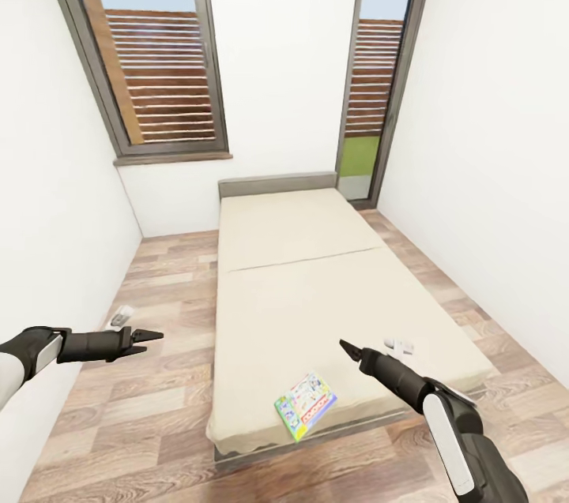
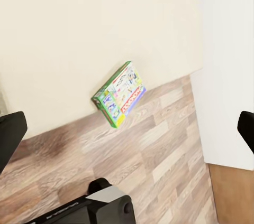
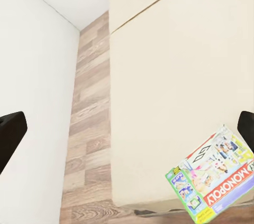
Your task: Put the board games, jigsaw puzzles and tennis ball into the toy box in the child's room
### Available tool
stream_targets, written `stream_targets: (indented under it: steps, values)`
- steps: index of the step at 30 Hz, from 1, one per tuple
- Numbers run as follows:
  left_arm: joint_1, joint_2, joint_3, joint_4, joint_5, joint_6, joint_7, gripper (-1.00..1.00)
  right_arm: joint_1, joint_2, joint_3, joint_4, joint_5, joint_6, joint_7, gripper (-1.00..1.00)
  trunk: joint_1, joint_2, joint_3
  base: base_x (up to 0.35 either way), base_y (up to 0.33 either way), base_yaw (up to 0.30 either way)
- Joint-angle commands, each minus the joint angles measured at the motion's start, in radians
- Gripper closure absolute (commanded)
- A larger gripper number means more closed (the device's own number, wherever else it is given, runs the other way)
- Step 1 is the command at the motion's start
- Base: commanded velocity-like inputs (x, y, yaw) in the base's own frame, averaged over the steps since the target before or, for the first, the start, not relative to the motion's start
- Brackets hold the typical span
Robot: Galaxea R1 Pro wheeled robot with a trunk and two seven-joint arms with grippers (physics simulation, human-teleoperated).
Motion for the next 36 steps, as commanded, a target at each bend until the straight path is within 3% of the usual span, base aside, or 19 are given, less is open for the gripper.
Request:
stream_targets:
  steps: [1, 36]
  values:
    - [-0.001, 0.0, 0.008, 0.0, -0.01, 0.008, -0.003, -1.0, -0.001, 0.0, -0.002, -0.001, -0.005, 0.004, 0.002, -1.0, 0.001, -0.002, -0.001, 0.0, -0.009, 0.119]
    - [-0.001, -0.001, 0.008, 0.0, -0.009, 0.009, 0.0, -1.0, -0.001, 0.0, -0.002, 0.004, -0.006, -0.009, 0.0, -1.0, 0.001, -0.002, 0.057, -0.011, -0.144, 0.015]
